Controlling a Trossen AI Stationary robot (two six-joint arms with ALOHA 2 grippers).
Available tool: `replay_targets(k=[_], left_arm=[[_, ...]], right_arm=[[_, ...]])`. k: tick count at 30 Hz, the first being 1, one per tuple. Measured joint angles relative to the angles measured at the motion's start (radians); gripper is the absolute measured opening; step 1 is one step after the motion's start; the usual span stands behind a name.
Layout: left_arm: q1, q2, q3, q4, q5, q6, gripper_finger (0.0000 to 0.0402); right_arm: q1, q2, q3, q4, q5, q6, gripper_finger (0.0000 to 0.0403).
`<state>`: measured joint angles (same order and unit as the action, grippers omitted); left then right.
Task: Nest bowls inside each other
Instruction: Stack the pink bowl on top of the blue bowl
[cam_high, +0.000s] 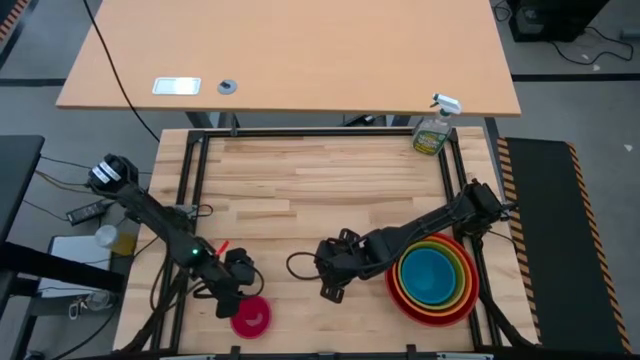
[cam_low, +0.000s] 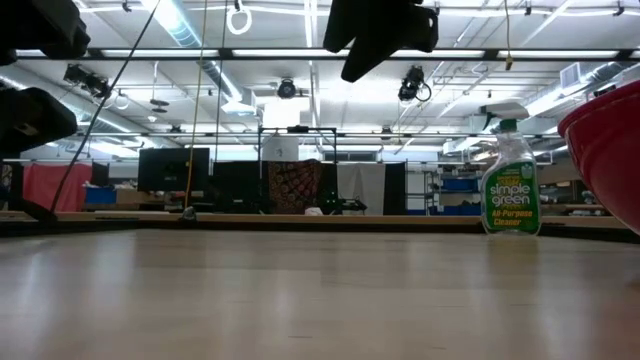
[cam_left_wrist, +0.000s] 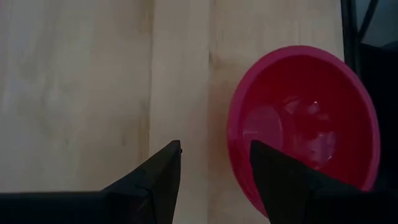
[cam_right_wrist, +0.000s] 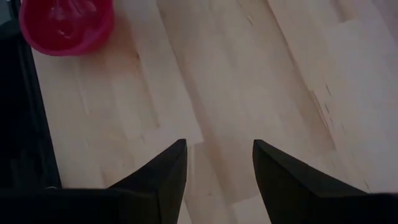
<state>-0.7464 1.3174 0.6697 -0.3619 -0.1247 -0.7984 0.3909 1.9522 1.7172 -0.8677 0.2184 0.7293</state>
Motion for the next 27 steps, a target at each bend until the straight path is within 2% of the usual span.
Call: replay_targets(k=[9, 16, 19, 25, 27], left_arm=[[-0.01, 0.062, 0.0, 0.033, 0.047, -0.038, 0.0194], [-0.011, 0.117, 0.0, 0.063, 0.09, 0.009, 0.0183], [-0.007, 0.116, 0.0, 0.064, 0.081, 0.035, 0.0151], [-0.002, 0.116, 0.0, 0.06, 0.057, 0.119, 0.0036], [0.007, 0.112, 0.004, 0.074, 0.056, 0.148, 0.0014]], right_arm=[[0.002, 0.007, 0.0, 0.011, 0.013, 0.004, 0.0189], [0.002, 0.026, 0.0, 0.017, 0.002, 0.003, 0.0189], [0.008, 0.026, 0.0, 0.042, 0.001, -0.007, 0.0189], [0.036, 0.026, 0.0, 0.145, 0.025, -0.128, 0.0189], [0.046, 0.026, 0.0, 0.181, 0.05, -0.164, 0.0189]])
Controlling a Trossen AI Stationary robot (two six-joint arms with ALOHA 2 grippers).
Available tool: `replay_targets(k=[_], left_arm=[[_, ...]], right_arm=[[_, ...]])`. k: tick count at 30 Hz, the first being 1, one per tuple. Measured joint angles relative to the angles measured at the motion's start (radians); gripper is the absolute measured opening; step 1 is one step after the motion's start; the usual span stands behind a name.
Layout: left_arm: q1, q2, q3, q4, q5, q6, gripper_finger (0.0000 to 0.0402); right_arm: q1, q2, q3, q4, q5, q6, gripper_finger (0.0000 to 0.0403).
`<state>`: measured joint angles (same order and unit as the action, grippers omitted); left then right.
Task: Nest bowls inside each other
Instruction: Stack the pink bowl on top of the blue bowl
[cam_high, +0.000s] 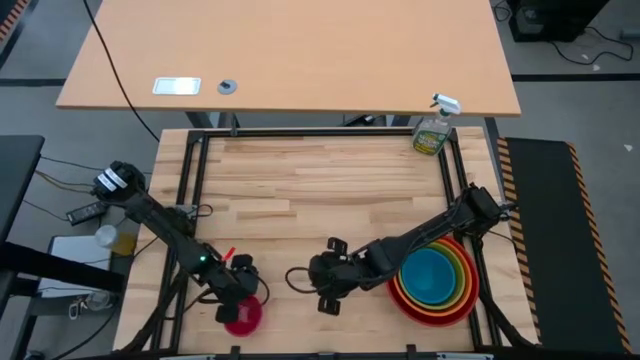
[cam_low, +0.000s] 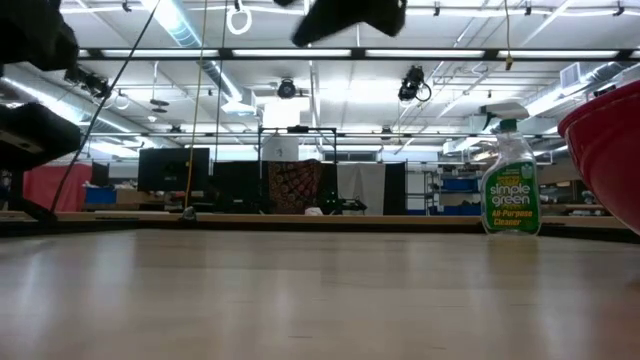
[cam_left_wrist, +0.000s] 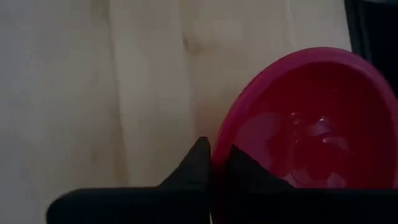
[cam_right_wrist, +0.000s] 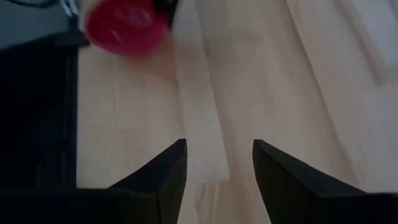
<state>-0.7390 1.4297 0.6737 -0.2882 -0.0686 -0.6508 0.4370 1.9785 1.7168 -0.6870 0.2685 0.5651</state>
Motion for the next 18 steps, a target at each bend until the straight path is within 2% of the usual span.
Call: replay_targets(k=[6, 13, 16, 18], left_arm=[[0.109, 0.0, -0.003, 0.045, -0.021, 0.083, 0.0015], [0.238, 0.003, -0.005, 0.136, -0.138, 0.193, 0.0015], [0.281, 0.003, -0.006, 0.195, -0.15, 0.223, 0.0017], [0.304, 0.003, -0.006, 0.219, -0.149, 0.223, 0.0017]], right_arm=[[0.015, 0.037, 0.0, 0.132, 0.023, -0.141, 0.0189], [0.051, 0.061, 0.0, 0.142, 0.113, -0.267, 0.0175], [0.069, 0.076, -0.001, 0.14, 0.134, -0.371, 0.0165], [0.073, 0.081, 0.0, 0.141, 0.155, -0.385, 0.0162]])
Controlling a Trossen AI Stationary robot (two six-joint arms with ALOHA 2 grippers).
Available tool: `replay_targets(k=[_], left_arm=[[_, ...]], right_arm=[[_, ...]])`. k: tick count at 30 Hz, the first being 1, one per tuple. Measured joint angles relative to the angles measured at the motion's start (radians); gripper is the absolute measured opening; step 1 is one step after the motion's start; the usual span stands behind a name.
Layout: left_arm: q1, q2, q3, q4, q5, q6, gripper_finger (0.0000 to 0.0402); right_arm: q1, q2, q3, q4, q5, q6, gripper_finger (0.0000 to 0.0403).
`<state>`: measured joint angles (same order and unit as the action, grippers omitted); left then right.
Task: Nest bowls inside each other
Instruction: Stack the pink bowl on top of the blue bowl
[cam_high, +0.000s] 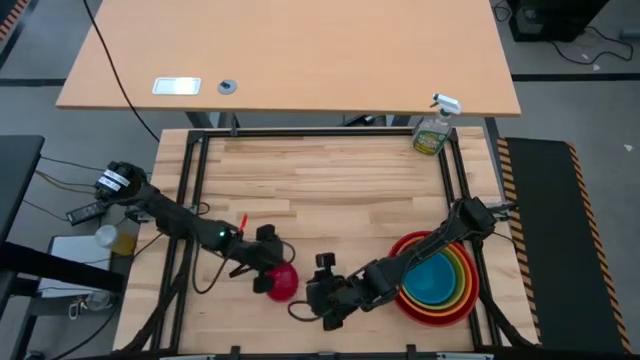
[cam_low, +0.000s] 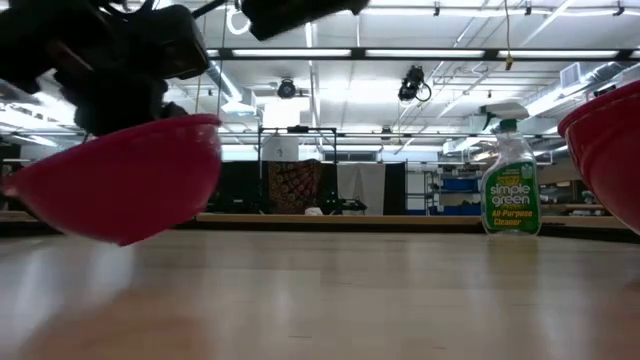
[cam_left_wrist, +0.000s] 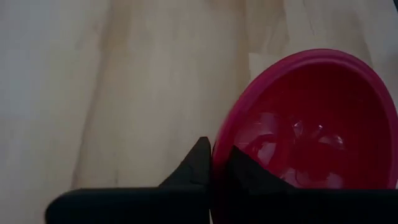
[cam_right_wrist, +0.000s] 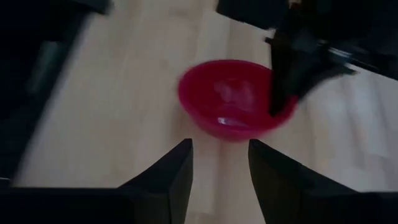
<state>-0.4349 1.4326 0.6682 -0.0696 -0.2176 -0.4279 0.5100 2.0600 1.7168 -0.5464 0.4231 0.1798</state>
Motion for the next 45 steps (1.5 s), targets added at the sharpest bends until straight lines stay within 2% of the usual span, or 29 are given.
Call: replay_targets(k=[2, 5, 7, 12, 15, 21, 25, 34, 38, 43, 45], left_arm=[[0.021, 0.0, 0.0, 0.017, 0.0, 0.001, 0.0017], [0.035, 0.0, 0.0, 0.024, -0.027, 0.005, 0.0018], [0.039, 0.0, 0.0, 0.026, -0.061, 0.012, 0.0018], [0.065, 0.0, 0.0, 0.037, -0.111, 0.005, 0.0018], [0.087, -0.001, 0.0, 0.037, -0.118, -0.004, 0.0018], [0.138, 0.041, 0.0, 0.061, -0.13, -0.017, 0.0018], [0.159, 0.086, 0.004, 0.083, -0.086, -0.022, 0.0018], [0.163, 0.103, 0.002, 0.129, -0.084, -0.016, 0.002], [0.161, 0.103, 0.001, 0.13, -0.079, -0.012, 0.0044], [0.154, 0.103, 0.001, 0.137, -0.059, 0.006, 0.0107], [0.146, 0.103, 0.001, 0.138, -0.06, 0.015, 0.0133]], right_arm=[[0.004, 0.001, 0.0, -0.03, 0.087, 0.071, 0.016], [-0.02, 0.001, 0.0, -0.086, 0.191, 0.31, 0.016], [-0.048, 0.001, 0.0, -0.105, 0.185, 0.451, 0.016], [-0.106, 0.019, 0.0, -0.102, 0.145, 0.645, 0.016], [-0.121, 0.034, 0.0, -0.099, 0.126, 0.657, 0.016], [-0.124, 0.096, 0.0, -0.124, 0.166, 0.683, 0.016], [-0.133, 0.127, 0.0, -0.144, 0.184, 0.716, 0.016], [-0.151, 0.161, 0.002, -0.138, 0.194, 0.734, 0.0157], [-0.153, 0.164, 0.0, -0.143, 0.194, 0.741, 0.0121], [-0.156, 0.165, 0.0, -0.15, 0.199, 0.758, 0.0036], [-0.156, 0.165, 0.0, -0.151, 0.196, 0.757, 0.002]])
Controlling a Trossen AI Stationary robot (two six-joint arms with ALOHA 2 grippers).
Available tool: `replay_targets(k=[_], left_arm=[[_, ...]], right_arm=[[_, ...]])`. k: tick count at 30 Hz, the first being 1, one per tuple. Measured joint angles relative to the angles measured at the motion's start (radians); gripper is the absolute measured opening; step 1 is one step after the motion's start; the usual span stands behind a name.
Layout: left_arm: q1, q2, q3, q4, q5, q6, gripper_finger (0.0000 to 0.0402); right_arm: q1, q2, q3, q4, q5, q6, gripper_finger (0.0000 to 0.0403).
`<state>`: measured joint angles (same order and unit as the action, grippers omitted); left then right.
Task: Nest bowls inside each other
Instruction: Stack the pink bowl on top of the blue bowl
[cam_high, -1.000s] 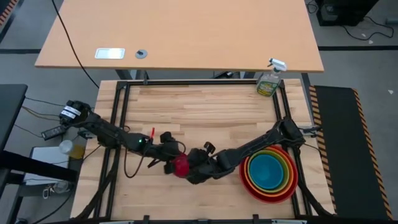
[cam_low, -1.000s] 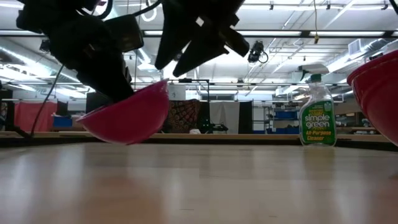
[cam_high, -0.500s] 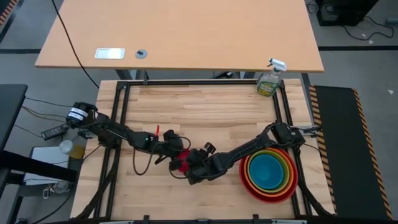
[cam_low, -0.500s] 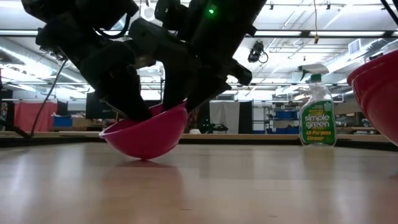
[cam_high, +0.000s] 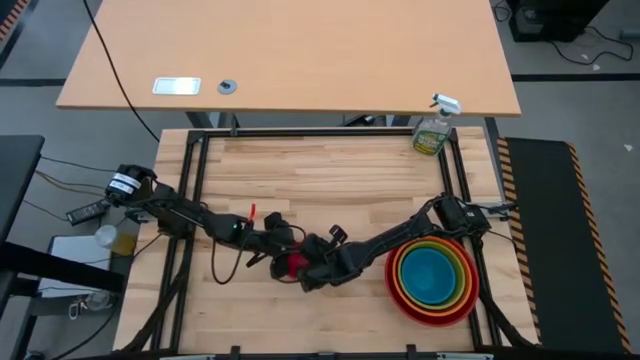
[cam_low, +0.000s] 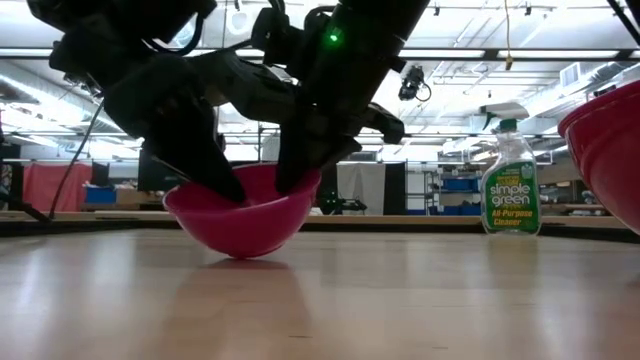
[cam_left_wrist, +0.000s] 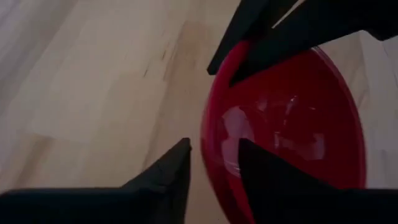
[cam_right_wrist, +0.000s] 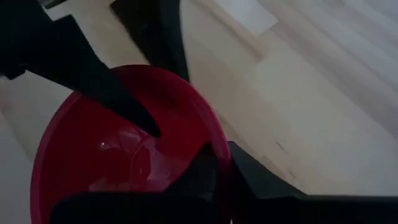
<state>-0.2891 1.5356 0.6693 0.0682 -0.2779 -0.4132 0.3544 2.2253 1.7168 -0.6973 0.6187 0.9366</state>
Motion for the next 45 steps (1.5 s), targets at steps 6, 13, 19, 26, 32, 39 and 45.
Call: replay_targets(k=[6, 13, 19, 26, 32, 39, 45], left_arm=[[-0.018, -0.036, -0.002, -0.004, -0.013, 0.04, 0.0202], [-0.038, -0.169, -0.009, -0.046, -0.012, 0.093, 0.024], [-0.102, -0.301, -0.104, 0.003, -0.104, 0.131, 0.0242], [-0.124, -0.496, -0.18, 0.027, -0.152, 0.157, 0.0242], [-0.125, -0.688, -0.179, 0.02, -0.12, 0.193, 0.0243], [-0.139, -0.825, -0.179, -0.068, -0.072, 0.173, 0.0243], [-0.154, -0.827, -0.179, -0.076, -0.071, 0.165, 0.0243]], right_arm=[[0.003, 0.0, 0.0, -0.024, -0.022, 0.005, 0.0036], [0.009, -0.043, 0.0, -0.131, -0.057, 0.0, 0.0021], [0.033, -0.133, 0.0, -0.225, -0.072, 0.004, 0.0024], [0.064, -0.239, 0.0, -0.31, -0.152, 0.033, 0.0025], [0.112, -0.376, 0.0, -0.459, -0.199, 0.083, 0.0029], [0.182, -0.506, 0.0, -0.658, -0.331, 0.155, 0.0028], [0.253, -0.533, 0.0, -0.842, -0.389, 0.294, 0.0028]])
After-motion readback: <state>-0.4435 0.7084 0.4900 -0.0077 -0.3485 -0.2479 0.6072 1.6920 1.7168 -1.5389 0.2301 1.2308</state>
